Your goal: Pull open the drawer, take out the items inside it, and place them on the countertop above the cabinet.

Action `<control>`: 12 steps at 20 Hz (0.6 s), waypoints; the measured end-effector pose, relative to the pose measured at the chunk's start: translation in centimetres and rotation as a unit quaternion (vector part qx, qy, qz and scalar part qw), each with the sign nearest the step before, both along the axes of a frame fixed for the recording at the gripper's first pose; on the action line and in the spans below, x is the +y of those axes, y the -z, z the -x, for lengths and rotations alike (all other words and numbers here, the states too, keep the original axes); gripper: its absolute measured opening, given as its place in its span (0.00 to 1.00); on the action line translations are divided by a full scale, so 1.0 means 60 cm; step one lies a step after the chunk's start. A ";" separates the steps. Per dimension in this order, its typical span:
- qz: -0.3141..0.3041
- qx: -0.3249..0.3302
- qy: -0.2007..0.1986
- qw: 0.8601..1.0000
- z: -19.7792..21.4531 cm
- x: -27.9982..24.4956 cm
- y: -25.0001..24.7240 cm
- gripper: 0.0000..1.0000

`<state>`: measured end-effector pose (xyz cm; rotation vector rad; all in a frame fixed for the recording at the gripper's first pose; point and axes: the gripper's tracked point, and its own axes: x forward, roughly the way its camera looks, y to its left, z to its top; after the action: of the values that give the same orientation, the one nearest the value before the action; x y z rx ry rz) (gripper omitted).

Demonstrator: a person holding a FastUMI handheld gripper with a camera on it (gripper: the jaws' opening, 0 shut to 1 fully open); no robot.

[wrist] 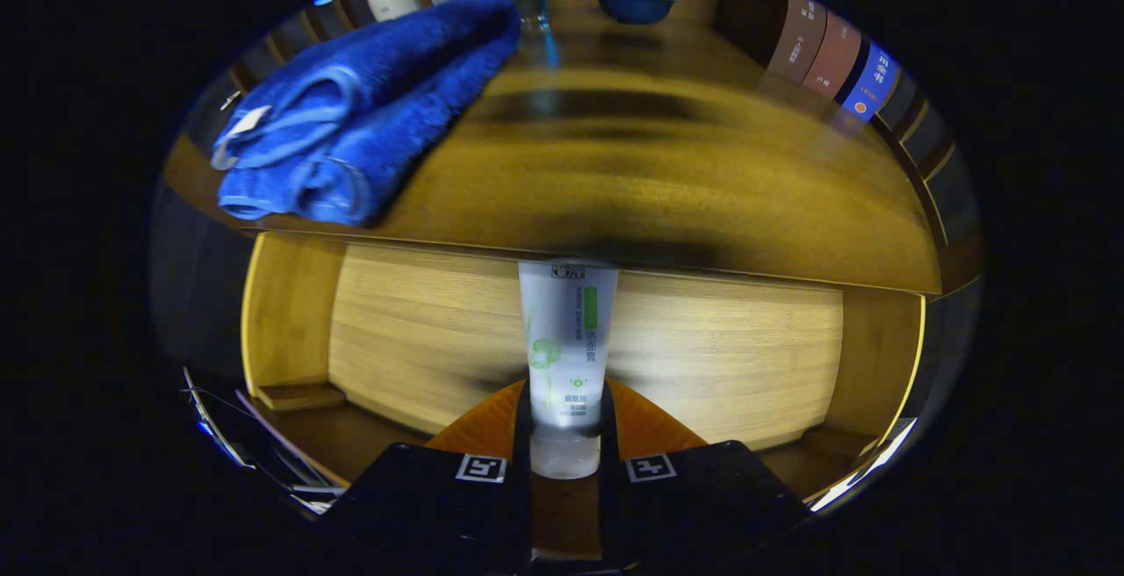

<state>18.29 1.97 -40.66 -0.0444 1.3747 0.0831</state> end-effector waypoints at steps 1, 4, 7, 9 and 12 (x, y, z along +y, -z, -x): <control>-0.013 -0.001 0.000 1.000 0.007 0.006 -0.012 0.35; -0.027 -0.006 -0.005 1.000 0.027 0.007 -0.044 0.34; -0.040 -0.014 -0.002 0.999 0.040 0.005 -0.063 0.34; -0.044 -0.019 0.010 0.999 0.038 -0.003 -0.074 0.35; -0.050 -0.022 0.014 0.998 0.034 -0.009 -0.090 0.34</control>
<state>16.28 1.42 -35.24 0.0563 1.3245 0.1262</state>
